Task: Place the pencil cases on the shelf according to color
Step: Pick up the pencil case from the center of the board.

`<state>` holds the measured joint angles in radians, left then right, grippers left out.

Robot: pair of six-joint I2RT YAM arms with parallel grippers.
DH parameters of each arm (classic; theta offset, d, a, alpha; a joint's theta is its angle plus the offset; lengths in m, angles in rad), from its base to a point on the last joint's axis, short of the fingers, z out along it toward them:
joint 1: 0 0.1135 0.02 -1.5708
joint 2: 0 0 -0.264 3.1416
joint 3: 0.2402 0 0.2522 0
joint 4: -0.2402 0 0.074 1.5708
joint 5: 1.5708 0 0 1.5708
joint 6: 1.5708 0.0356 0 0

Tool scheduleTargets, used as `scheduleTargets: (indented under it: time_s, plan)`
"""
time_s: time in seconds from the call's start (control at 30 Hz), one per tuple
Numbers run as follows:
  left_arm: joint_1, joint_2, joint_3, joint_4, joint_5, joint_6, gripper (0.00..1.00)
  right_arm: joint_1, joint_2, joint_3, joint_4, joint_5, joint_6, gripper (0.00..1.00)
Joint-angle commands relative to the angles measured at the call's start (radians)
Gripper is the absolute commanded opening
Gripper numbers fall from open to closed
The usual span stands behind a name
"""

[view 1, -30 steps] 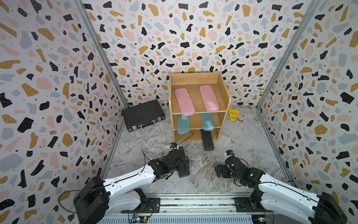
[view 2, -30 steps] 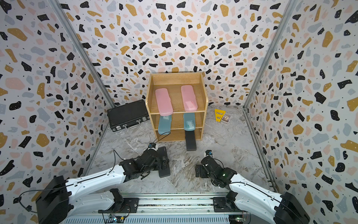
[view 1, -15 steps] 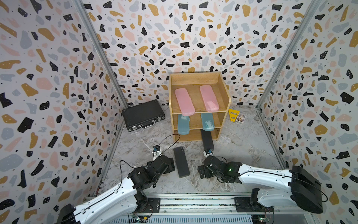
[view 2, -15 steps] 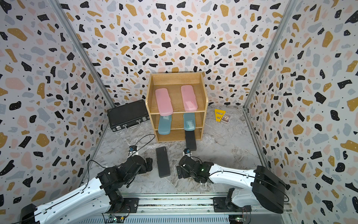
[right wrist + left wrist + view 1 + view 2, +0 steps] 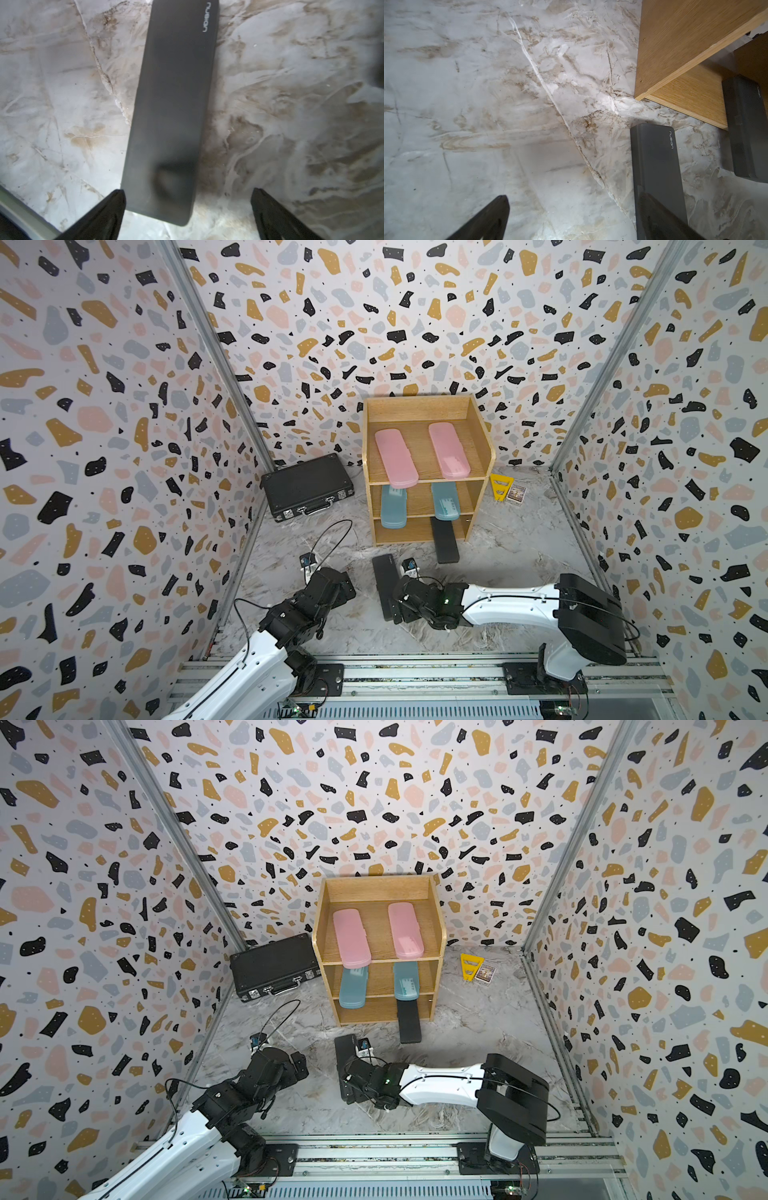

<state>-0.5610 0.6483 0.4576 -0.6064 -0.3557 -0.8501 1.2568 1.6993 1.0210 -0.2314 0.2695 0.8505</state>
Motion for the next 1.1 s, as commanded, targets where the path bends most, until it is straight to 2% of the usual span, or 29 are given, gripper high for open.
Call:
scheduleTargets:
  time_s: [0.0,0.47,0.8,1.07]
  plan:
    - [0.021,0.001,-0.012,0.023,0.033,0.040,1.00,0.023,0.039,0.061,-0.042,0.007,0.017,1.00]
    - [0.059,-0.040,-0.016,-0.001,0.061,0.064,1.00,0.067,0.198,0.192,-0.157,0.055,0.057,1.00]
    - [0.061,-0.054,-0.022,0.000,0.077,0.064,1.00,0.072,0.174,0.123,-0.164,0.074,0.095,1.00]
    - [0.061,-0.061,-0.022,-0.003,0.084,0.061,1.00,0.075,0.189,0.091,-0.132,0.080,0.119,0.91]
